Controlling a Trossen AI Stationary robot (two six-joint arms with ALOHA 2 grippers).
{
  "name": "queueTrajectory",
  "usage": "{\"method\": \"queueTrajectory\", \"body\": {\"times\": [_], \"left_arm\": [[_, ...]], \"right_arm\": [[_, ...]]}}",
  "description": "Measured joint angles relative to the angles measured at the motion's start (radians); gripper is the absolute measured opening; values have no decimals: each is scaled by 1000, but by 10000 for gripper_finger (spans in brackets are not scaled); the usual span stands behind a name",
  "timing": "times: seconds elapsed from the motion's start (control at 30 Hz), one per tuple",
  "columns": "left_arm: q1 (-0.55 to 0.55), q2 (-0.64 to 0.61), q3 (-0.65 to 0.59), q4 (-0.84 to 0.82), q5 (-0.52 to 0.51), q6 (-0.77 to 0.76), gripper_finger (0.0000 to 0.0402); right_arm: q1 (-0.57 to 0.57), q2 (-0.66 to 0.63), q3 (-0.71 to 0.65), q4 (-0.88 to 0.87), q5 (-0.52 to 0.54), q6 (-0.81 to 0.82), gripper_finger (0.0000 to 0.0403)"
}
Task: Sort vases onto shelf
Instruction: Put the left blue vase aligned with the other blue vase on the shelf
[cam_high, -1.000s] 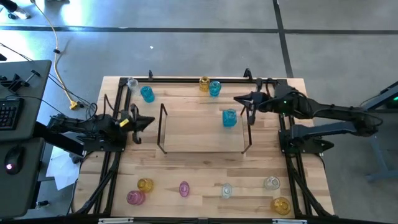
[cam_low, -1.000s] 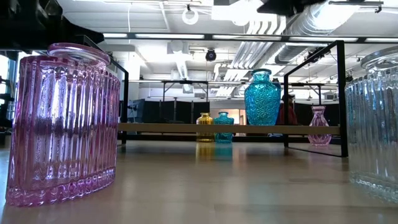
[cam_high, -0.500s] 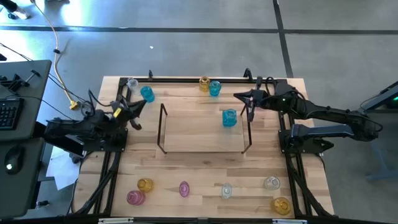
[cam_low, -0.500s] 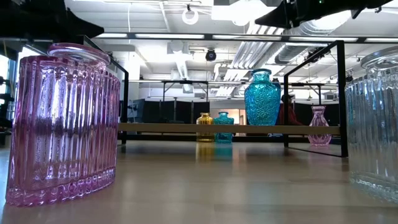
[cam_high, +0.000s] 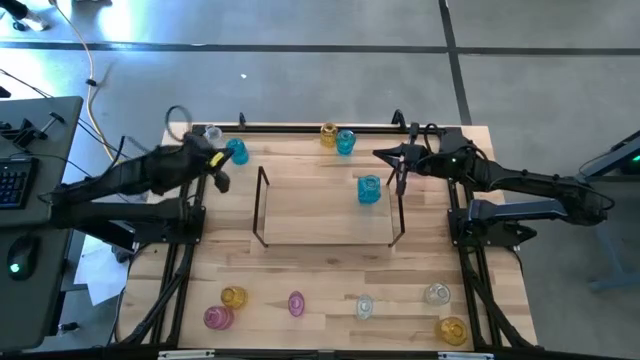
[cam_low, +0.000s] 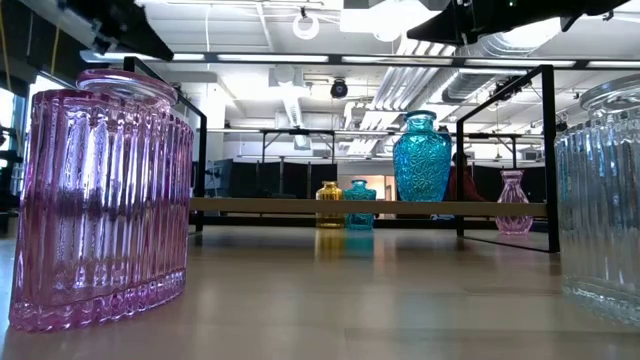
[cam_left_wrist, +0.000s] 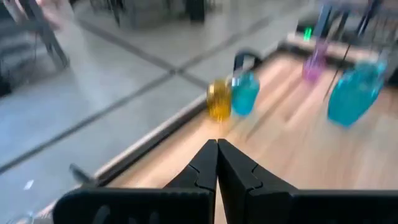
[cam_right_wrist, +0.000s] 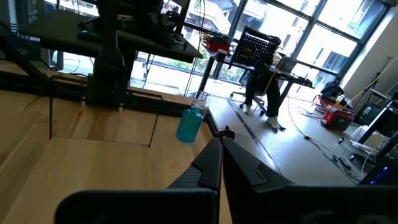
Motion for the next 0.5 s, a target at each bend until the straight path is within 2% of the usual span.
{"method": "queueTrajectory", "body": {"times": [0.23,0.5], "left_arm": [[188,314,238,-250,113,61,0],[479,604,432,-414,392,248,0]], "right_arm": [[3,50,0,13,0,14,0],[4,101,0,13,3,39,0]]}}
